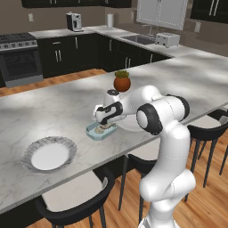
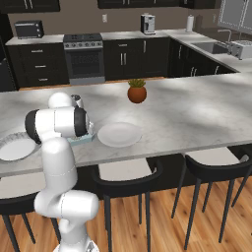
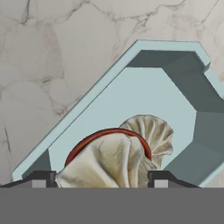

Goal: Place two dumplings into each of the tupperware containers and then place the containers in the fridge.

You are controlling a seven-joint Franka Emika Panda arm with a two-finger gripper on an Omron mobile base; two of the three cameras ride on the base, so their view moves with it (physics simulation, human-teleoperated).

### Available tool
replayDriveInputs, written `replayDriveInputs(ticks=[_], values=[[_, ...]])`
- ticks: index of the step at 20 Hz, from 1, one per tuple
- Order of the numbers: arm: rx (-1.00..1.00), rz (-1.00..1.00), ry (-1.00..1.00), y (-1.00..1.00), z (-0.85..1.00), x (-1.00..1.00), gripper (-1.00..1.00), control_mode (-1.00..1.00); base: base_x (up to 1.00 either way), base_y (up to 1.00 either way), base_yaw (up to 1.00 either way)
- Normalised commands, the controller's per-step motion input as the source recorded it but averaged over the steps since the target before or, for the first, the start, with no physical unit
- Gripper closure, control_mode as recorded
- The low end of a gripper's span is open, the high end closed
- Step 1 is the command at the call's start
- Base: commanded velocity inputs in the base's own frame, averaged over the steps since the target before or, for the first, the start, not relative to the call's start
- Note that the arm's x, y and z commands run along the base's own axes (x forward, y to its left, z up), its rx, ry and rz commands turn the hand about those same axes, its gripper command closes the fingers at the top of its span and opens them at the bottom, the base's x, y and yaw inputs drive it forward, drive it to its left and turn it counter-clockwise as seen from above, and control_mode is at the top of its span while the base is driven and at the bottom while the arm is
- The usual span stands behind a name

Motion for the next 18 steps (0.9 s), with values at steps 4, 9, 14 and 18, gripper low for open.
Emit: replayDriveInputs(ticks=[4,9,14,18], values=[[0.0,-0.02,0.0,0.0,0.0,0.03,-1.0,-1.0,0.0,0.0,0.0],[0.0,-0.02,0.0,0.0,0.0,0.0,-1.0,-1.0,0.0,0.0,0.0],[0.0,-0.04,-0.06,0.04,0.0,0.1,-1.0,-1.0,0.0,0.0,0.0],[0.0,0.0,-0.06,0.04,0.23,-0.09,-1.0,-1.0,0.0,0.0,0.0]])
